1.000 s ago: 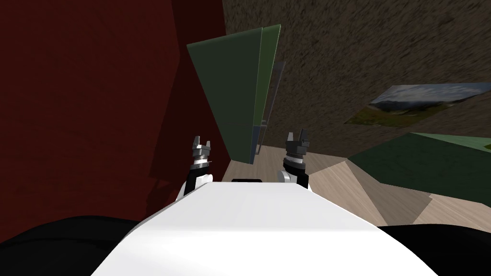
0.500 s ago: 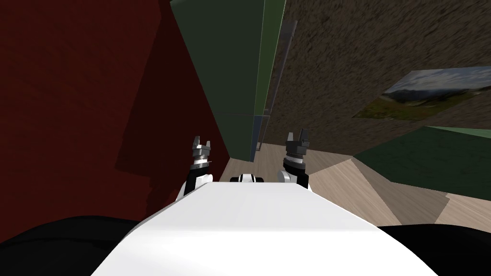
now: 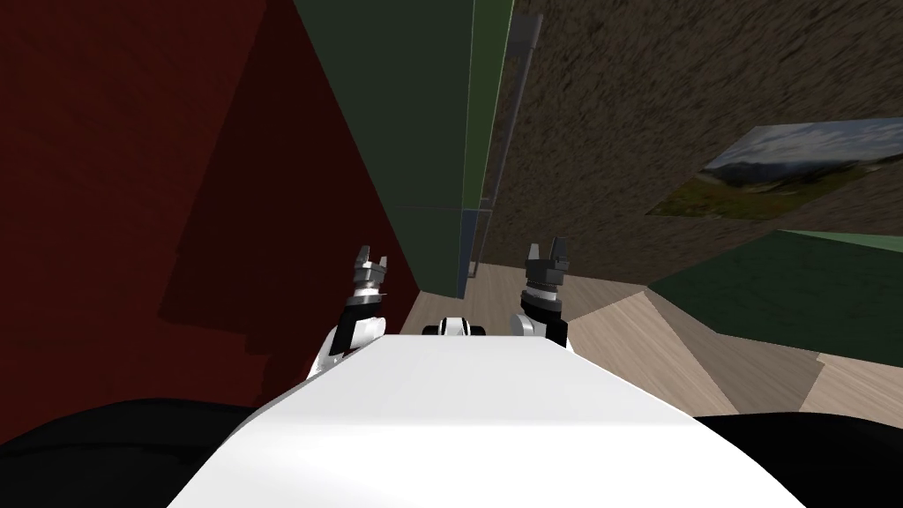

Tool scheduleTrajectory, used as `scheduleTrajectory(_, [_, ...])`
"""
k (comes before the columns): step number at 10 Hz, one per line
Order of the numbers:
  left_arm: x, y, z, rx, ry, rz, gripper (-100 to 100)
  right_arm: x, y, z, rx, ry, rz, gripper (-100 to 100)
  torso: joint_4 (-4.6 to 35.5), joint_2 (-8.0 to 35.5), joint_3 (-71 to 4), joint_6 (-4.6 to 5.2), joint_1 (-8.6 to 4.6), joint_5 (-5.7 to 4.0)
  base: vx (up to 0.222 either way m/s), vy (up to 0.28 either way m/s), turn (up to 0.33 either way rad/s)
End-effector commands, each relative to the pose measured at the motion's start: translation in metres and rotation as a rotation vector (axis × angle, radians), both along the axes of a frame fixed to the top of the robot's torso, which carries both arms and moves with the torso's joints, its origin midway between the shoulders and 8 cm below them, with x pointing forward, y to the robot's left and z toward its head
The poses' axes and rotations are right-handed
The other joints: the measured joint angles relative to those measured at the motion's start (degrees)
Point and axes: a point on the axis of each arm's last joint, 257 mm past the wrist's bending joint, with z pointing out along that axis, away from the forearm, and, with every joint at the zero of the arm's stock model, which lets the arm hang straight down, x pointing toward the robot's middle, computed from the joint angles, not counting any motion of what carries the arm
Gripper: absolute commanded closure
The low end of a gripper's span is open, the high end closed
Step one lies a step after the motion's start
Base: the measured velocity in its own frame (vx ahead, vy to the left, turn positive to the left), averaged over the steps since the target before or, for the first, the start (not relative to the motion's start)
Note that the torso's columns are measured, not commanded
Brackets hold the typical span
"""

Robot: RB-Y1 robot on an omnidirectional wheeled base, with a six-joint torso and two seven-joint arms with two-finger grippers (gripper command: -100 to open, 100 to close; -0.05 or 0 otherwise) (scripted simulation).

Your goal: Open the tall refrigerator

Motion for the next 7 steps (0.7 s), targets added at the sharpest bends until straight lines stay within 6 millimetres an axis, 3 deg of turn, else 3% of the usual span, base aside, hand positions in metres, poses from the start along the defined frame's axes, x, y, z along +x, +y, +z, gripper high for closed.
scheduleTrajectory(1, [0.008,0.004,0.003,0.020,0.026,-0.001,-100,0.000,0.000,0.000,0.000,0.000,0.000,0,0.00,-0.01,-0.01,0.00,0.00,0.00,0.056,-0.079,-0.007])
scheduleTrajectory(7, [0.027,0.016,0.019,0.056,0.080,0.021,-100,0.000,0.000,0.000,0.000,0.000,0.000,0,0.04,0.13,0.07,-0.01,0.07,0.01,0.059,-0.084,-0.025])
